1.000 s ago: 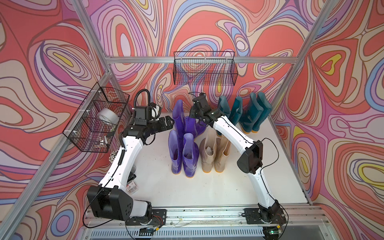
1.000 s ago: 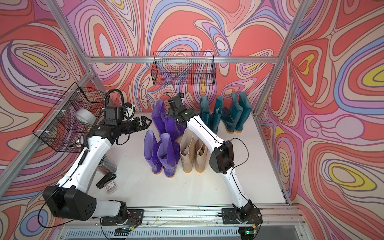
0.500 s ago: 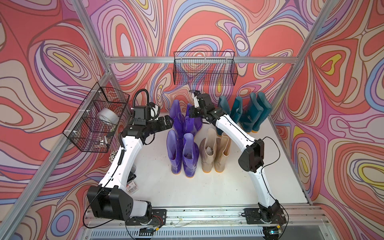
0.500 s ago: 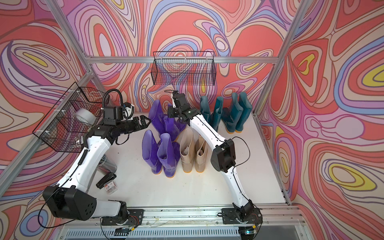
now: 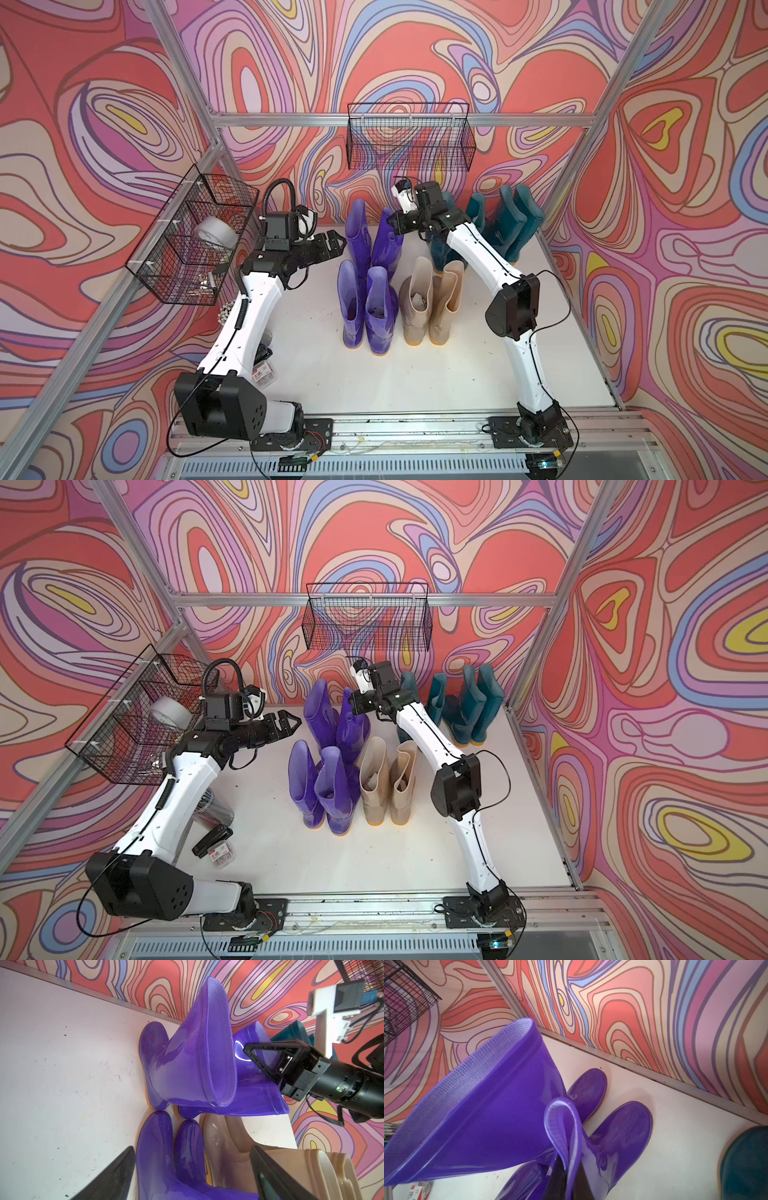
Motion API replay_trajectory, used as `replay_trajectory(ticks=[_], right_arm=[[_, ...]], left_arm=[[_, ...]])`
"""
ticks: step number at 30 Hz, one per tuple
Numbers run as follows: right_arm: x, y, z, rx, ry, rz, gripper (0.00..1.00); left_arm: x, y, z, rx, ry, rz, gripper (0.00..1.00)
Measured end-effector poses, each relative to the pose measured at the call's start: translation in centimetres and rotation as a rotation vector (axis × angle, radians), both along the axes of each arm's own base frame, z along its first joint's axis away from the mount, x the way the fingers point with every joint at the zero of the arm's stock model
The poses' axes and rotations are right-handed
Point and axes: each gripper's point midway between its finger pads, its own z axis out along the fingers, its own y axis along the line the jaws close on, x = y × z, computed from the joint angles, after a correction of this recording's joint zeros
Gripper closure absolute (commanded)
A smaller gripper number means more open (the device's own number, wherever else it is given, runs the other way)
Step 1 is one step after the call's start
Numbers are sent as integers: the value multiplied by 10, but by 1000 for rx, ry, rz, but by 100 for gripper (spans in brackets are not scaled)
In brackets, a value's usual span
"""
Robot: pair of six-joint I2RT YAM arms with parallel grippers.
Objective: Match and arrange rain boots in pairs
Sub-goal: Pair a pair of rain boots at the center of the board, then reset both arms
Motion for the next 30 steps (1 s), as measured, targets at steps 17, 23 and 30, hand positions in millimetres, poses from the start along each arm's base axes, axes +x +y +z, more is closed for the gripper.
replay_trajectory(ticks=[17, 23, 30], right_arm=[[-18, 9, 57, 133, -17, -56, 27], [-41, -15, 113, 154, -118, -120, 2], [-98, -58, 158, 144, -223, -192, 2]], left_arm=[[2, -2, -1, -18, -6, -13, 7], [-9, 2, 17, 8, -72, -10, 0], [-46, 21, 77, 69, -259, 75, 0]])
